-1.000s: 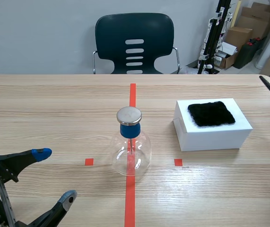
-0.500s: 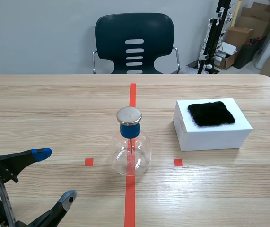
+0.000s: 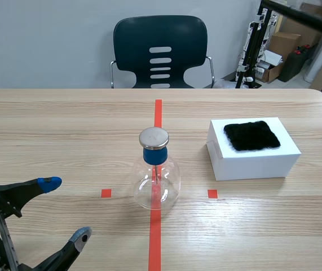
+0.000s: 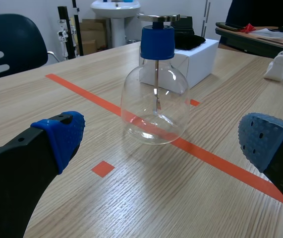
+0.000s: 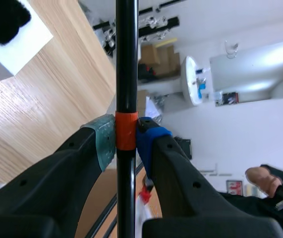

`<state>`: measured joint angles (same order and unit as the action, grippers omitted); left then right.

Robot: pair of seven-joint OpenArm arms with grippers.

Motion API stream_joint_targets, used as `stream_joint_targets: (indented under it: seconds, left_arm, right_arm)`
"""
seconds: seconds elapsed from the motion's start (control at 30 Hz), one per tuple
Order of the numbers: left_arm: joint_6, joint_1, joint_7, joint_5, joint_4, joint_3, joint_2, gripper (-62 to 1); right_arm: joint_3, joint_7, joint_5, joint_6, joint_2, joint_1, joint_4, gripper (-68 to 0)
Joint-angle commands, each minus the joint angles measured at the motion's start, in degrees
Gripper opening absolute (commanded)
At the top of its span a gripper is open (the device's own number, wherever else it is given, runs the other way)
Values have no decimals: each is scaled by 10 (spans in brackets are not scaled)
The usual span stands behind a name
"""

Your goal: Do the electroscope experiment. pick up the black charging rod

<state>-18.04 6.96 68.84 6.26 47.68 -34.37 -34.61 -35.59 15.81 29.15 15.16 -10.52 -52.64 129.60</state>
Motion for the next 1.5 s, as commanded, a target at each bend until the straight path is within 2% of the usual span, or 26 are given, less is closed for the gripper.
stream_joint_targets:
  seconds: [0.0,0.13,0.3,0.47,0.53,0.77,0.93,1.0,1.47]
  left_arm:
    - [-1,-3,8,3,11,3,-2,14]
    - [-1,-3,8,3,11,3,-2,14]
    - [-1,-3,8,3,11,3,-2,14]
    - [-1,-3,8,3,11,3,-2,14]
    - [-1,-3,8,3,11,3,-2,14]
    - [-1,-3,8,3,11,3,-2,14]
    - [-1,-3,8,3,11,3,-2,14]
    - [-1,-3,8,3,11,3,-2,14]
    - [-1,-3,8,3,11,3,-2,14]
  right_arm:
    - [3,38,13,-32,1,-1,-5,-671]
    - [13,135,86,-78,39,-9,-5,-671]
    - [47,192,164,-116,68,-9,-15,-671]
    - [93,247,234,-207,88,-9,-62,-671]
    - [103,268,245,-240,96,-11,-81,-671]
    - [108,337,246,-297,119,-57,-129,-671]
    - [108,389,219,-345,128,-97,-147,-671]
    - [108,398,215,-353,130,-106,-150,-671]
    - [108,403,217,-351,129,-102,-151,-671]
